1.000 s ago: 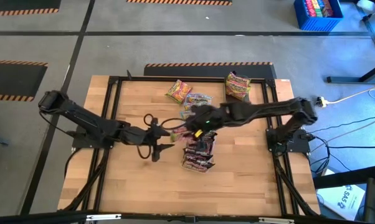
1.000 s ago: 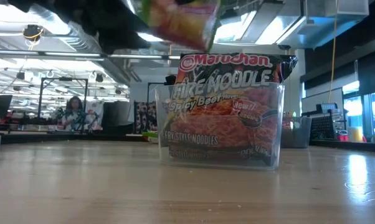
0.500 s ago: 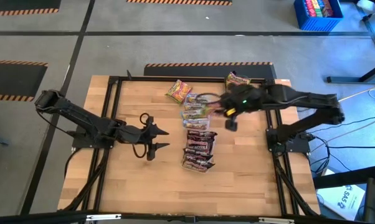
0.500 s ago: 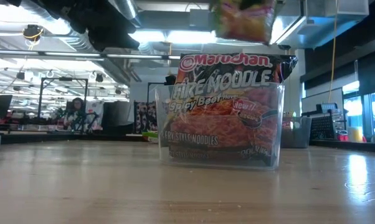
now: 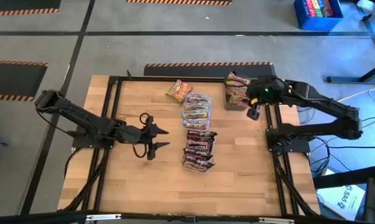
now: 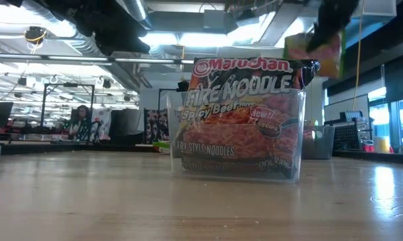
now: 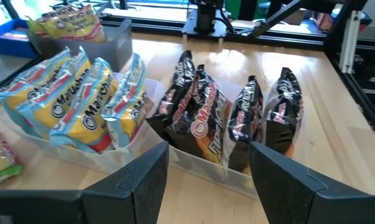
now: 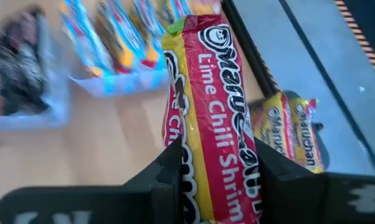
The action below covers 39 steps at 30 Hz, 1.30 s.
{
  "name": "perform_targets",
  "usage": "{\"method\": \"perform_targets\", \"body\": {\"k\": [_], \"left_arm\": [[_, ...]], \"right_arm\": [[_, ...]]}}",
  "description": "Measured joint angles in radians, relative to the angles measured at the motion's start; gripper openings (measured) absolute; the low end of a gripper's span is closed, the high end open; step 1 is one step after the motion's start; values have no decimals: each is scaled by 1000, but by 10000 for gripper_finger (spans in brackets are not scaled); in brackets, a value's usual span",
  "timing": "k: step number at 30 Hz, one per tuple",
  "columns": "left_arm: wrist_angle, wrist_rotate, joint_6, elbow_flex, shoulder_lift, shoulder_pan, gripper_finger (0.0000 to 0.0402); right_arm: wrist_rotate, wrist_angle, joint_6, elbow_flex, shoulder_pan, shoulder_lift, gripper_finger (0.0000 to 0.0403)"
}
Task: Sort Maruchan noodles
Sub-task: Put the bottom green noodle pack into the black bin
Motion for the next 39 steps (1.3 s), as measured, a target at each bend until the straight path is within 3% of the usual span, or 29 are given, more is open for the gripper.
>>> {"method": "perform_targets", "body": {"k": [4, 8, 20, 22, 29, 34, 39], "left_arm": [[0, -7, 0, 0, 0, 0, 216], [0, -6, -6, 0, 0, 0, 216], [0, -3, -31, 0, 0, 0, 215], [0, -4, -26, 0, 0, 0, 215], [1, -10, -25, 0, 0, 11, 215], [1, -9, -25, 0, 0, 10, 215], [1, -8, -25, 0, 0, 10, 215]], "right_arm": [[-14, 129, -133, -128, -99, 1, 94], [-99, 255, -256, -213, -212, 70, 94], [-338, 361, -386, -228, -508, 315, 93], [-398, 390, -387, -228, -537, 345, 94], [-438, 451, -385, -228, -589, 444, 109], [-413, 462, -365, -228, -594, 508, 126], [-381, 490, -331, -228, -591, 532, 171]]}}
